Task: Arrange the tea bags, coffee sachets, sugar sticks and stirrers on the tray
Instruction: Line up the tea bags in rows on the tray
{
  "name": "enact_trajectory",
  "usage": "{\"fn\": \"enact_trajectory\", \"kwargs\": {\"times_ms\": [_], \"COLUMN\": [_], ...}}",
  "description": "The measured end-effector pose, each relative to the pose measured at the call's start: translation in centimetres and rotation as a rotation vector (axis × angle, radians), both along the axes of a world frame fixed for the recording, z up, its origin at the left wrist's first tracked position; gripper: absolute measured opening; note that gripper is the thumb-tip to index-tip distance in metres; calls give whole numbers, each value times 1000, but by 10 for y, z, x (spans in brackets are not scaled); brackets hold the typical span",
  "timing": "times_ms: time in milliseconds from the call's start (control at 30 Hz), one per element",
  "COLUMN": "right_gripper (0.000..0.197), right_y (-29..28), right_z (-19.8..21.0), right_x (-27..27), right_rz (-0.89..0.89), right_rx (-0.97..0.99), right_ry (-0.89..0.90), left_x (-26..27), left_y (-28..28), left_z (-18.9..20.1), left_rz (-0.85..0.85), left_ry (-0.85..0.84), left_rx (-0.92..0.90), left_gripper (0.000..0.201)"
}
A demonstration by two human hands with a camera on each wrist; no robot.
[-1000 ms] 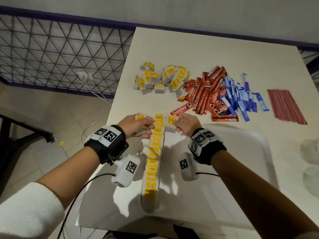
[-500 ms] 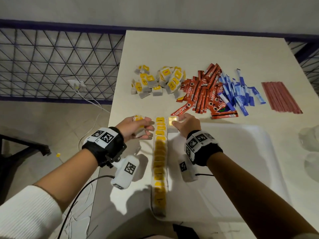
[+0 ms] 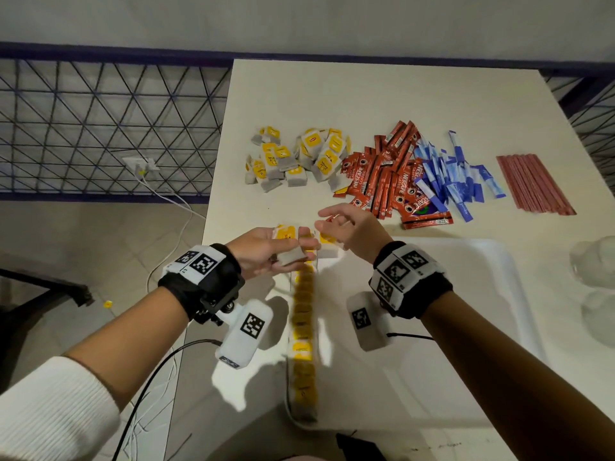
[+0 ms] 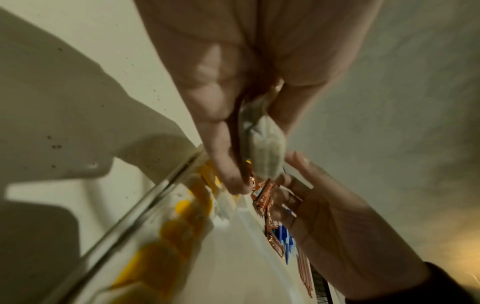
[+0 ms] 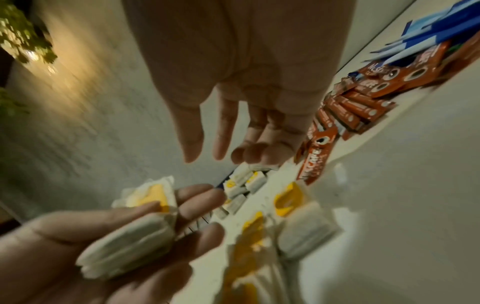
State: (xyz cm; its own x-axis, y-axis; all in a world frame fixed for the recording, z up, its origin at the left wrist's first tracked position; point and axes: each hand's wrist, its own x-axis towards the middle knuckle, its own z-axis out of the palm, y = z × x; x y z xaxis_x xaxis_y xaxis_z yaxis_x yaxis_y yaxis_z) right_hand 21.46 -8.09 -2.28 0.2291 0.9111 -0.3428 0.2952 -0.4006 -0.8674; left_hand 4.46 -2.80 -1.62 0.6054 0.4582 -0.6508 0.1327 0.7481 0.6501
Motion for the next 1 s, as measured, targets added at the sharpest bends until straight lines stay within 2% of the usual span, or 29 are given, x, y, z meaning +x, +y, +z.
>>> {"fn": "enact_trajectory", "kwargs": {"times_ms": [100, 200, 300, 467, 633, 733, 867, 1000], "right_gripper": [23, 28, 20, 9, 14, 13, 10, 11], "right_y": [-4, -8, -11, -14, -18, -22, -25, -22], "right_z": [12, 16, 16, 12, 3, 1, 1, 0], "right_x": [-2, 0, 3, 13, 25, 29, 30, 32], "right_rz": [99, 144, 168, 90, 16, 15, 14, 30], "right_rx": [45, 22, 11, 18, -14, -23, -17, -29], "right_ry": [44, 80, 102, 128, 165, 188, 257, 250], "left_x": [6, 13, 20, 30, 38, 39, 39, 36], "left_y": [-5, -10, -14, -21, -30, -33, -33, -31], "left_z": [6, 9, 10, 11, 13, 12, 11, 7], "left_rz": [-84, -72, -51, -64, -71, -68, -28, -89], "left_ry": [-1, 6, 57, 142, 181, 240, 248, 318], "left_rx": [44, 86, 157, 228, 239, 298, 332, 359], "left_gripper": [26, 21, 13, 11, 14, 18, 8, 13]}}
